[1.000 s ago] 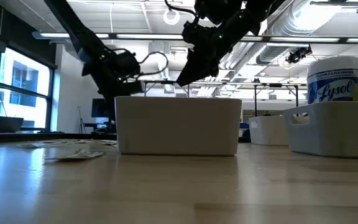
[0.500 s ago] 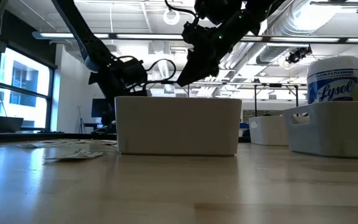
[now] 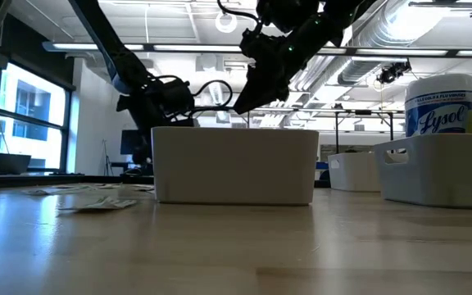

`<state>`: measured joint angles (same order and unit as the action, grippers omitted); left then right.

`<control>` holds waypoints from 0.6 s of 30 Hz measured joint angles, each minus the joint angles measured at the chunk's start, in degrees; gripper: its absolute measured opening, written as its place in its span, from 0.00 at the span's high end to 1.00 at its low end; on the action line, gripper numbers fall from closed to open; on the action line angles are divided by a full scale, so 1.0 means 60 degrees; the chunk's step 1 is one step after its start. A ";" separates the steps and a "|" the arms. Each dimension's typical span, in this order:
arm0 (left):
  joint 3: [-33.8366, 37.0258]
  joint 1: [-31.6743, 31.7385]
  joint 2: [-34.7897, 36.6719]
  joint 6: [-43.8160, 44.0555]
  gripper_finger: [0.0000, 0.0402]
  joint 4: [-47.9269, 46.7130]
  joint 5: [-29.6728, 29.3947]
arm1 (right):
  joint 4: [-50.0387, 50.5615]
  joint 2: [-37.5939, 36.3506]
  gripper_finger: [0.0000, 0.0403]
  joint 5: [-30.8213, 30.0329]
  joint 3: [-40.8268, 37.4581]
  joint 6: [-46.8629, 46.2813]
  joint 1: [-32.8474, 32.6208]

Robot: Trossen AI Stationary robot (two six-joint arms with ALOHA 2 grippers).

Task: Pick & Place First Aid Supplies
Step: Put the green pad into the right gray bin

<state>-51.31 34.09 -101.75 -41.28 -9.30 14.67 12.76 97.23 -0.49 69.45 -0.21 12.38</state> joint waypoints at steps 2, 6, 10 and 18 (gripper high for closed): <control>0.0000 0.0000 -0.0002 0.0000 0.76 -0.0058 0.0052 | 0.0001 0.0000 0.76 0.0000 0.0000 0.0001 0.0000; 0.0018 -0.0004 -0.0004 0.0005 0.90 -0.0121 0.0181 | -0.0001 0.0000 0.76 0.0004 0.0000 -0.0029 0.0000; 0.0029 -0.0004 -0.0004 0.0407 0.99 -0.0111 0.0191 | 0.0003 0.0000 0.76 0.0007 0.0000 -0.0370 0.0000; 0.0076 -0.0066 0.0451 0.1424 1.00 -0.0320 -0.0058 | 0.0006 0.0000 0.76 0.0069 0.0000 -0.0629 -0.0007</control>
<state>-50.85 33.69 -99.05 -32.73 -11.22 14.32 12.80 97.23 -0.08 69.45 -3.98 12.34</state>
